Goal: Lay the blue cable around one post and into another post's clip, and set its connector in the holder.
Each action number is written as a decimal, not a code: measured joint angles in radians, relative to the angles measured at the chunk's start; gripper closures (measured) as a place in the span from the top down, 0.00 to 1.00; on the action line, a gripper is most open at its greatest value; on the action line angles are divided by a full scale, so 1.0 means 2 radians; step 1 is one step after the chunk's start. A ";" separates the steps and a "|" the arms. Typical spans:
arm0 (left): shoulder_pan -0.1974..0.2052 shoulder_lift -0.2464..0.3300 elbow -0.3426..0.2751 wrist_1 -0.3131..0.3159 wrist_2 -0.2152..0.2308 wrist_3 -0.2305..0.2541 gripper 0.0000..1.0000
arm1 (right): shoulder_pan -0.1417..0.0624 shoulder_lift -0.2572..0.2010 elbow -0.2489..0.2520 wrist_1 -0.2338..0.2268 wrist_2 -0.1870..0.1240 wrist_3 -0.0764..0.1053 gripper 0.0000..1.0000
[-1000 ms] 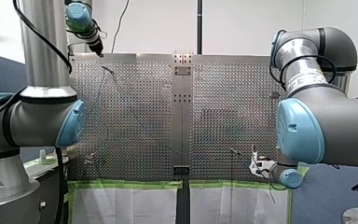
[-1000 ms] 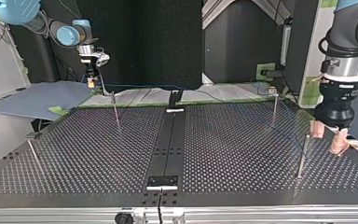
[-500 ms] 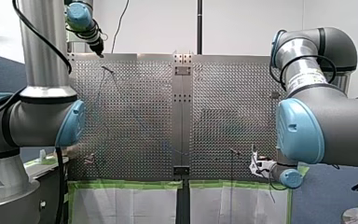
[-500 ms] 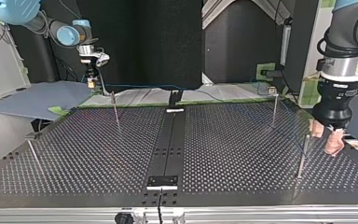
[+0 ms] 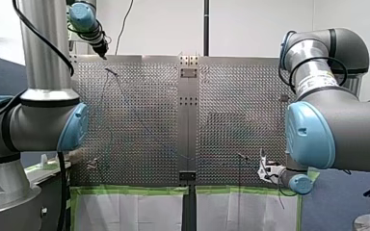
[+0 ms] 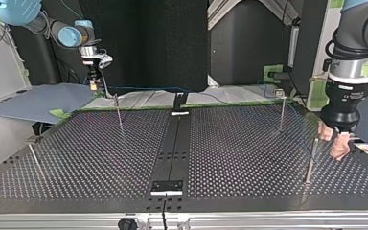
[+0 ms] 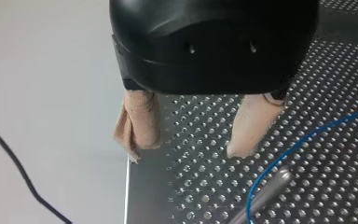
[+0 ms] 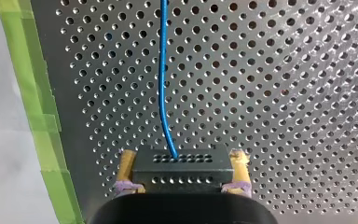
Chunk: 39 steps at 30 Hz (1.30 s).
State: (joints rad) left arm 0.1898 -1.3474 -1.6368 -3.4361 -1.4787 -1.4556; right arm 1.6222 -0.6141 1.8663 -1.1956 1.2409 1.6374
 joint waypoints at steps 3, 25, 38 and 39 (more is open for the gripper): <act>0.000 0.000 -0.004 -0.001 -0.002 0.013 1.00 | 0.000 0.000 0.000 0.001 0.000 0.000 0.00; 0.002 0.001 -0.014 -0.003 -0.023 0.041 1.00 | 0.000 0.000 0.000 0.002 0.000 -0.001 0.00; 0.002 0.001 -0.014 -0.002 -0.023 0.041 1.00 | 0.000 0.000 0.000 0.003 0.000 -0.003 0.00; 0.002 0.001 -0.014 -0.002 -0.023 0.041 1.00 | 0.000 0.000 0.000 0.003 0.000 -0.003 0.00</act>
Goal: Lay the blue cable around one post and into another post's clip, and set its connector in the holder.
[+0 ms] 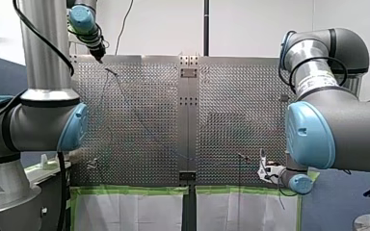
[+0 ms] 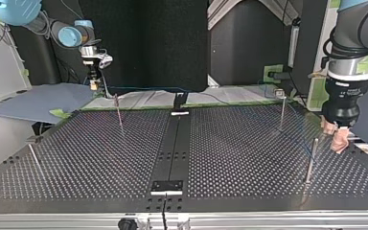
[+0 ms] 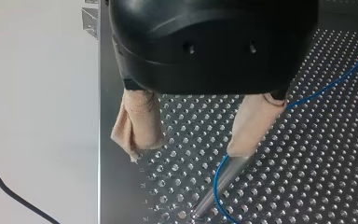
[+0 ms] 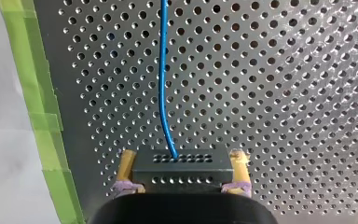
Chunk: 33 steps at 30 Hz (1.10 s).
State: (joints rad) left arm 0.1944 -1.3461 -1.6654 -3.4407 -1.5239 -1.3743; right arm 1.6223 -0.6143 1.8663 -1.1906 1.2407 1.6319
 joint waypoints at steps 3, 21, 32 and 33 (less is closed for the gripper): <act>0.000 0.000 0.000 0.000 0.000 0.000 1.00 | 0.000 0.000 0.000 0.000 0.000 0.000 0.00; 0.000 0.000 0.000 0.001 0.000 0.000 1.00 | 0.000 0.000 0.000 0.000 0.000 0.000 0.00; -0.023 0.029 -0.030 0.008 0.040 0.009 1.00 | 0.000 0.000 0.000 -0.001 0.000 0.000 0.00; -0.026 0.031 -0.035 0.010 0.044 0.012 1.00 | 0.000 0.000 0.000 -0.001 0.000 0.000 0.00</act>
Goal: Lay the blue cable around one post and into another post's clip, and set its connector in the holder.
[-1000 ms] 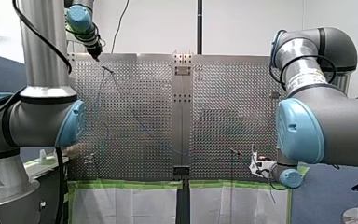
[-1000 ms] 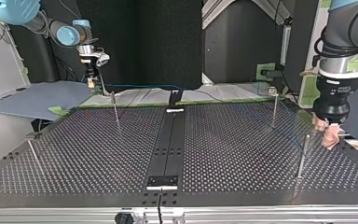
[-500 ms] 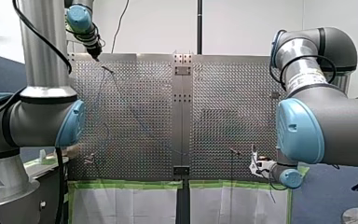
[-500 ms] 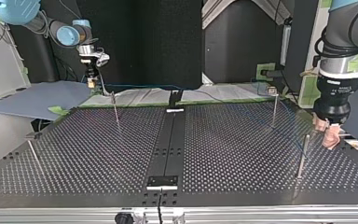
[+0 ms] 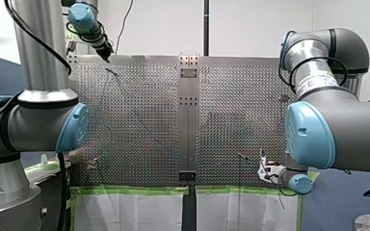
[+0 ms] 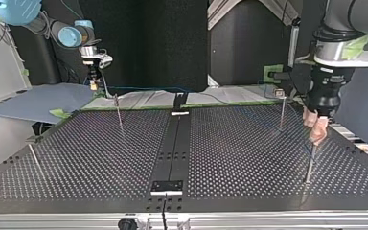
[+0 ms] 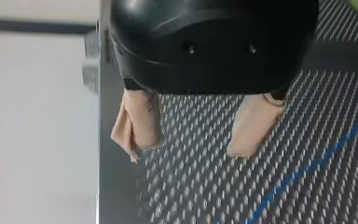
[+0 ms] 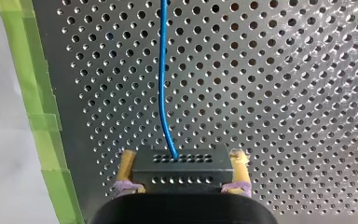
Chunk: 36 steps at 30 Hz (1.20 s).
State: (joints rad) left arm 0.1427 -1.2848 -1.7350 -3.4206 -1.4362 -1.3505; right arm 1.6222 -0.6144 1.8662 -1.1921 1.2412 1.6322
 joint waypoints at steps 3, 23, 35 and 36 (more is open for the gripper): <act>-0.013 0.000 -0.015 0.011 0.015 0.006 1.00 | 0.000 0.000 0.000 0.000 0.001 0.000 0.00; -0.117 -0.095 -0.119 0.114 -0.034 -0.079 1.00 | 0.000 0.000 -0.002 0.005 0.008 -0.005 0.00; -0.175 -0.143 -0.178 0.172 -0.006 -0.137 1.00 | 0.000 0.000 -0.002 0.007 0.008 -0.006 0.00; -0.180 -0.143 -0.182 0.177 -0.002 -0.142 1.00 | 0.000 0.000 -0.002 0.007 0.008 -0.006 0.00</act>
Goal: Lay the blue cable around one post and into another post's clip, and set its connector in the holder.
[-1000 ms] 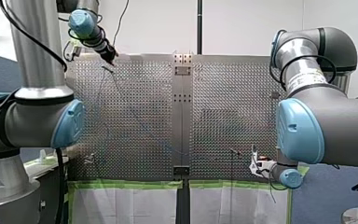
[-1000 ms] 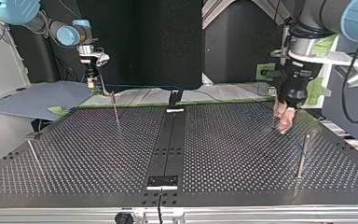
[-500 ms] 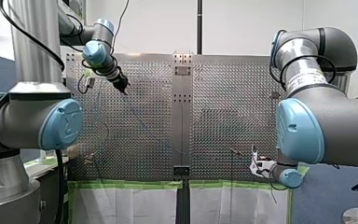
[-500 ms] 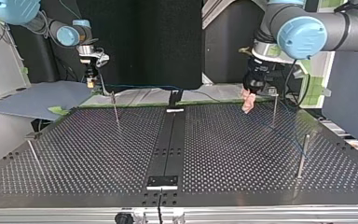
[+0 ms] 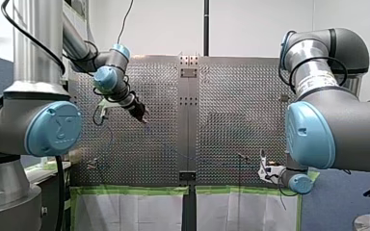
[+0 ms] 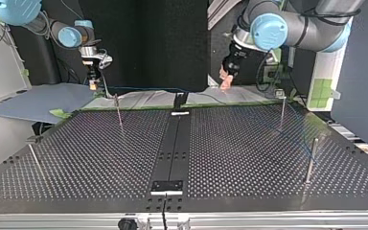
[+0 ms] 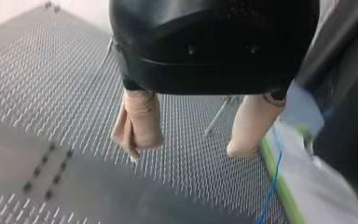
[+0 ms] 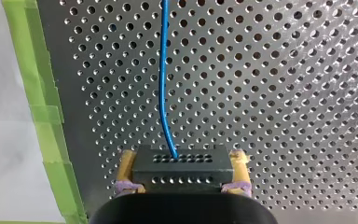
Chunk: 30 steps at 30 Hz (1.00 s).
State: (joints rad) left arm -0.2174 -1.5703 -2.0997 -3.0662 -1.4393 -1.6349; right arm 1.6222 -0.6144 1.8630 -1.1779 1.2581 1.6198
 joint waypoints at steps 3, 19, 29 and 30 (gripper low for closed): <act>-0.015 0.002 -0.015 0.015 0.015 -0.015 1.00 | 0.000 0.000 0.000 0.001 0.000 -0.001 0.00; -0.096 -0.038 -0.030 0.095 0.001 -0.052 1.00 | 0.000 0.000 0.000 0.005 0.002 -0.005 0.00; -0.144 -0.046 -0.016 0.144 -0.047 -0.006 1.00 | 0.000 0.000 0.000 0.011 0.002 -0.014 0.00; -0.148 -0.046 -0.016 0.148 -0.051 -0.002 1.00 | 0.000 0.000 0.000 0.012 0.002 -0.015 0.00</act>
State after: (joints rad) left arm -0.5135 -1.6631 -2.1318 -2.7706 -1.5411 -1.6382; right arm 1.6223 -0.6145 1.8631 -1.1541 1.2626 1.5903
